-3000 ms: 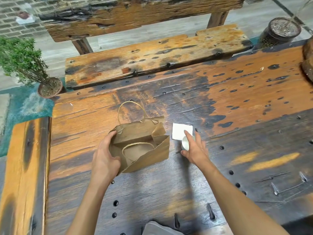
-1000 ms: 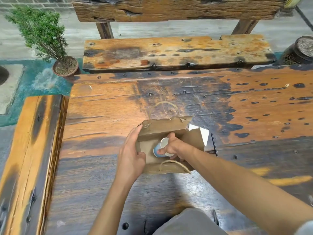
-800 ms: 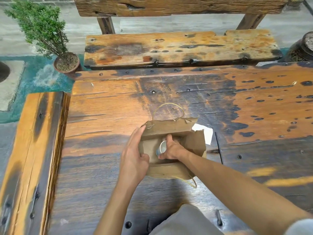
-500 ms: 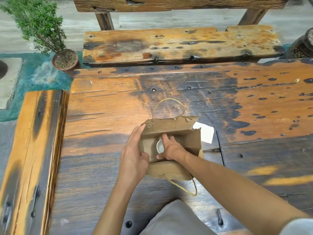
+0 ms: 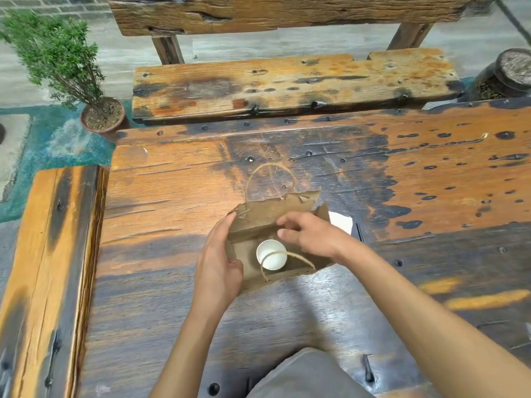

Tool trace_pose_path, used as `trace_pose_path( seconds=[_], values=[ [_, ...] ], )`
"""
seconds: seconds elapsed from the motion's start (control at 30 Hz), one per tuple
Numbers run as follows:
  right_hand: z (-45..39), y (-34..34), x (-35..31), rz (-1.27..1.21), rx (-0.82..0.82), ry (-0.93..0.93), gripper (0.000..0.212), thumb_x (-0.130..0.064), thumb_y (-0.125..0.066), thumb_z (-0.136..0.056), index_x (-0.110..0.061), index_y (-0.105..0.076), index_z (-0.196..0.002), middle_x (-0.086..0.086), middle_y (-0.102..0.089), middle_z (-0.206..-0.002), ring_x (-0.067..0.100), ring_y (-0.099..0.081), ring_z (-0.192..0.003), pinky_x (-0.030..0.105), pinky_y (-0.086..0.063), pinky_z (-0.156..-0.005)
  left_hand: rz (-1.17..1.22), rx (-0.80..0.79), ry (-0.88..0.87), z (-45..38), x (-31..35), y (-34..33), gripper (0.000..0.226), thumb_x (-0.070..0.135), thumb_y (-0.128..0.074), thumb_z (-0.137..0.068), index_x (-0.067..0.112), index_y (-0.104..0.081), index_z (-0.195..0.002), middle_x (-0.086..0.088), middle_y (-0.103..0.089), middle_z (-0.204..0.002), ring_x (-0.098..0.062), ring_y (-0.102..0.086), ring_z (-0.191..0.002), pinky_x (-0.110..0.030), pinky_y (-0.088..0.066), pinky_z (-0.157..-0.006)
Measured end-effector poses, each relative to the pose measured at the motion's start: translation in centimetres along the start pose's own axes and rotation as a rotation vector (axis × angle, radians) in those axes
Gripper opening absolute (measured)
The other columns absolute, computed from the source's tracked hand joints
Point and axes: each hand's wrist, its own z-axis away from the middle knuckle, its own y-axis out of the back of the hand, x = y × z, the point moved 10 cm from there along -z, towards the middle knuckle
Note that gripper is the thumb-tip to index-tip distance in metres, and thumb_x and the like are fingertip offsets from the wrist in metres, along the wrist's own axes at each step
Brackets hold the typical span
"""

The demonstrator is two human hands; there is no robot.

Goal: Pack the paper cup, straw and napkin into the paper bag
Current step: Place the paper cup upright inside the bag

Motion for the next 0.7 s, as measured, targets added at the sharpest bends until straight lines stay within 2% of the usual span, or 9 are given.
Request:
trace_pose_path(
  seconds=[0.1,0.2,0.27,0.33,0.4,0.5,0.6,0.67,0.7],
  values=[
    [3.8,3.2,-0.4,-0.3,0.086,0.086,0.025,-0.037,-0.052,-0.097,-0.026,-0.062,-0.118,-0.003,-0.064,-0.118,0.015,-0.068,-0.102,0.038,-0.055,-0.091,0.0,0.007,0.015,0.0,0.2,0.0,0.096,-0.018,-0.049,-0.069,0.041,-0.039,-0.144,0.009,-0.05,-0.143,-0.026,-0.055,-0.125,-0.055,-0.051,-0.097],
    [6.4,6.3,0.3,-0.55,0.205,0.191,0.024,-0.029,-0.053,-0.098,-0.02,-0.065,-0.116,0.005,-0.07,-0.117,0.021,-0.072,-0.097,0.039,-0.059,-0.086,-0.01,-0.002,0.039,-0.1,0.1,-0.2,0.095,-0.018,-0.049,-0.072,0.044,-0.039,-0.143,0.007,-0.051,-0.145,-0.032,-0.057,-0.122,-0.055,-0.052,-0.095],
    [7.2,7.6,1.5,-0.731,0.229,0.254,0.027,-0.027,-0.053,-0.098,-0.012,-0.066,-0.116,0.012,-0.071,-0.116,0.03,-0.073,-0.096,0.038,-0.06,-0.08,-0.027,-0.006,0.055,-0.2,-0.2,-0.4,0.094,-0.019,-0.05,-0.073,0.043,-0.039,-0.144,0.005,-0.053,-0.143,-0.032,-0.06,-0.117,-0.043,-0.057,-0.086],
    [7.1,9.1,4.0,-0.914,0.292,0.279,0.03,-0.026,-0.052,-0.099,-0.006,-0.064,-0.117,0.018,-0.071,-0.112,0.036,-0.073,-0.09,0.034,-0.06,-0.07,-0.045,0.003,0.058,-0.3,-0.3,-0.5,0.094,-0.019,-0.052,-0.072,0.04,-0.04,-0.144,0.004,-0.057,-0.139,-0.029,-0.061,-0.112,-0.031,-0.054,-0.078],
    [6.3,10.6,8.6,-1.031,0.455,0.215,0.026,-0.023,-0.052,-0.099,-0.004,-0.064,-0.112,0.019,-0.073,-0.103,0.031,-0.073,-0.077,0.03,-0.059,-0.061,-0.064,0.009,0.048,-0.4,-0.1,-0.6,0.093,-0.017,-0.055,-0.071,0.038,-0.042,-0.143,0.003,-0.058,-0.138,-0.028,-0.061,-0.113,-0.034,-0.054,-0.082],
    [4.6,10.6,17.9,-0.972,0.7,-0.097,0.01,-0.011,-0.055,-0.096,-0.006,-0.064,-0.097,0.016,-0.069,-0.09,0.02,-0.066,-0.059,0.027,-0.054,-0.052,-0.102,0.02,0.029,-0.4,0.2,-0.7,0.092,-0.018,-0.055,-0.069,0.034,-0.043,-0.144,0.0,-0.057,-0.14,-0.034,-0.06,-0.115,-0.044,-0.054,-0.091],
    [3.2,8.8,26.1,-0.73,0.761,-0.419,0.017,0.001,-0.049,-0.092,-0.009,-0.058,-0.081,0.017,-0.06,-0.085,0.022,-0.056,-0.057,0.032,-0.047,-0.05,-0.143,0.026,0.026,-0.6,0.1,-0.5,0.092,-0.018,-0.053,-0.071,0.034,-0.042,-0.145,-0.002,-0.055,-0.143,-0.036,-0.059,-0.117,-0.051,-0.053,-0.093],
    [2.6,8.0,29.6,-0.549,0.752,-0.536,0.012,-0.001,-0.053,-0.089,-0.004,-0.062,-0.082,0.019,-0.059,-0.085,0.027,-0.055,-0.068,0.045,-0.052,-0.065,-0.161,0.018,0.033,-0.6,-0.1,-0.4,0.091,-0.016,-0.055,-0.073,0.037,-0.04,-0.146,-0.001,-0.054,-0.144,-0.03,-0.057,-0.12,-0.045,-0.053,-0.094],
    [2.4,7.7,30.6,-0.48,0.746,-0.567,0.008,-0.004,-0.057,-0.088,-0.001,-0.064,-0.088,0.019,-0.061,-0.087,0.029,-0.057,-0.076,0.046,-0.052,-0.076,-0.166,0.012,0.037,-0.5,-0.2,-0.5,0.091,-0.016,-0.057,-0.074,0.037,-0.039,-0.146,-0.001,-0.053,-0.144,-0.027,-0.056,-0.122,-0.042,-0.051,-0.095]
  ],
)
